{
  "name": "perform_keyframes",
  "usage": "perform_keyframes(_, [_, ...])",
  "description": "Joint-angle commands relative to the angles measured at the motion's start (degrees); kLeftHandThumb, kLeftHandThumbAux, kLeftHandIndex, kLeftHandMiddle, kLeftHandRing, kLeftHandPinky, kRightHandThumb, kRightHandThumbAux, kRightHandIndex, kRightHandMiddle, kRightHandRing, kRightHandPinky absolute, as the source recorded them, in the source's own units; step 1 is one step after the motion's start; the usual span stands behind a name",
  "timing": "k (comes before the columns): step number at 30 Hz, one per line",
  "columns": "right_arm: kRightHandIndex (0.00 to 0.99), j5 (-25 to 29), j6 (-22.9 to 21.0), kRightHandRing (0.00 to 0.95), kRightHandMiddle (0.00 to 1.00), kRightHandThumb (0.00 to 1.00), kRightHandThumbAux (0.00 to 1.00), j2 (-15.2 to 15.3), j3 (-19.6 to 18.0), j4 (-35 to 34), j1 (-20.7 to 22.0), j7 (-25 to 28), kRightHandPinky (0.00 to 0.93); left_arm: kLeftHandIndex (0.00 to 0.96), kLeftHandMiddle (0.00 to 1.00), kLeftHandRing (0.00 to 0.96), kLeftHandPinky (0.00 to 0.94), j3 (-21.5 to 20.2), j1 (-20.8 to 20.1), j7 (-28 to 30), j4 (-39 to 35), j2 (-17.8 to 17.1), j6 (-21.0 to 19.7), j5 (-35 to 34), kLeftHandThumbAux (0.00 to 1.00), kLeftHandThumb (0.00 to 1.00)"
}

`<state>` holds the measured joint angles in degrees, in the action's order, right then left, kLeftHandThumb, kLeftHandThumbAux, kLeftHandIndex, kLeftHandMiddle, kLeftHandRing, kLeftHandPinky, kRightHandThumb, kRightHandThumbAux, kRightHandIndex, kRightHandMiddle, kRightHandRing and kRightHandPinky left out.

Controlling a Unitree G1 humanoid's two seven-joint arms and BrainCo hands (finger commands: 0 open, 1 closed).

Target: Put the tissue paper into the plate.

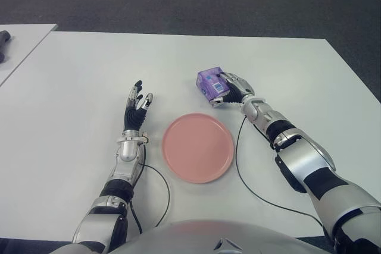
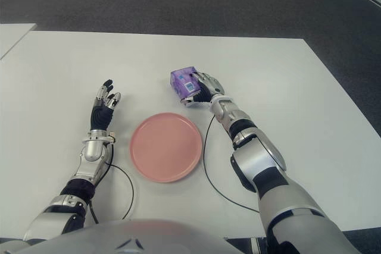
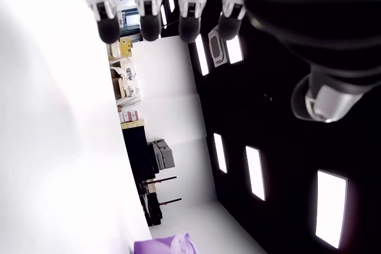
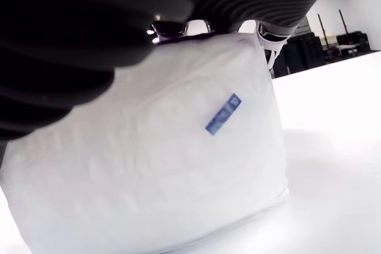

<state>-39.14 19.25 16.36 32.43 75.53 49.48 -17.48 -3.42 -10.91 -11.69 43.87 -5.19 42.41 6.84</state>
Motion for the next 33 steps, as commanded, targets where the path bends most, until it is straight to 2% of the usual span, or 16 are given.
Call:
perform_keyframes(1, [0.0,-2.2,-0.91,0.0,0.028,0.048,0.431,0.16,1.99,1.57,-3.69,1.68,0.0,0.0,0.0,0.0,0.0,0.35,2.61,1.36,1.02,0.48,-1.43,-0.48,0.386,0.0])
perform_keyframes(7, [0.0,-3.16,-0.87,0.0,0.027,0.054,0.44,0.4,3.46,1.55,-3.8,0.77,0.0,0.0,0.0,0.0,0.0,0.36,2.98,1.82,0.12,0.57,-2.16,-0.74,0.388,0.0])
perform_keyframes(14, [0.0,-6.27,-0.28,0.0,0.022,0.047,0.45,1.64,6.89,1.25,-3.82,-2.26,0.0,0.0,0.0,0.0,0.0,0.47,3.09,1.35,-0.24,0.77,-2.1,-0.39,0.393,0.0])
perform_keyframes(16, [0.0,-7.22,0.68,0.0,0.02,0.04,0.449,2.77,7.95,1.0,-3.77,-3.08,0.0,0.0,0.0,0.0,0.0,0.45,3.07,1.07,-0.2,0.92,-1.97,-0.3,0.393,0.0])
perform_keyframes(19, [0.0,-9.05,4.0,0.0,0.017,0.03,0.447,6.45,9.78,0.0,-3.52,-5.15,0.0,0.0,0.0,0.0,0.0,0.47,3.08,0.6,-0.25,1.12,-2.33,0.01,0.386,0.0])
perform_keyframes(24, [0.0,-11.17,7.04,0.0,0.022,0.011,0.458,9.51,11.74,-0.9,-2.92,-8.03,0.0,0.0,0.0,0.0,0.0,0.45,3.07,0.69,-0.41,1.17,-3.13,0.05,0.378,0.0])
perform_keyframes(29, [0.0,-14.09,10.33,0.0,0.027,0.002,0.475,13.97,13.75,-4.08,-1.51,-10.69,0.0,0.0,0.0,0.0,0.0,0.44,3.1,0.89,-0.66,1.34,-3.05,-0.17,0.384,0.0])
perform_keyframes(31, [0.0,-14.64,10.9,0.0,0.028,0.0,0.479,14.84,13.97,-4.84,-1.36,-11.09,0.0,0.0,0.0,0.0,0.0,0.48,3.15,0.9,-0.82,1.41,-3.1,-0.15,0.386,0.0])
perform_keyframes(33, [0.0,-16.27,11.88,0.0,0.028,0.0,0.483,17.38,14.68,-7.07,-1.54,-12.89,0.0,0.0,0.0,0.0,0.0,0.58,3.26,0.99,-1.09,1.52,-3.07,-0.13,0.391,0.0])
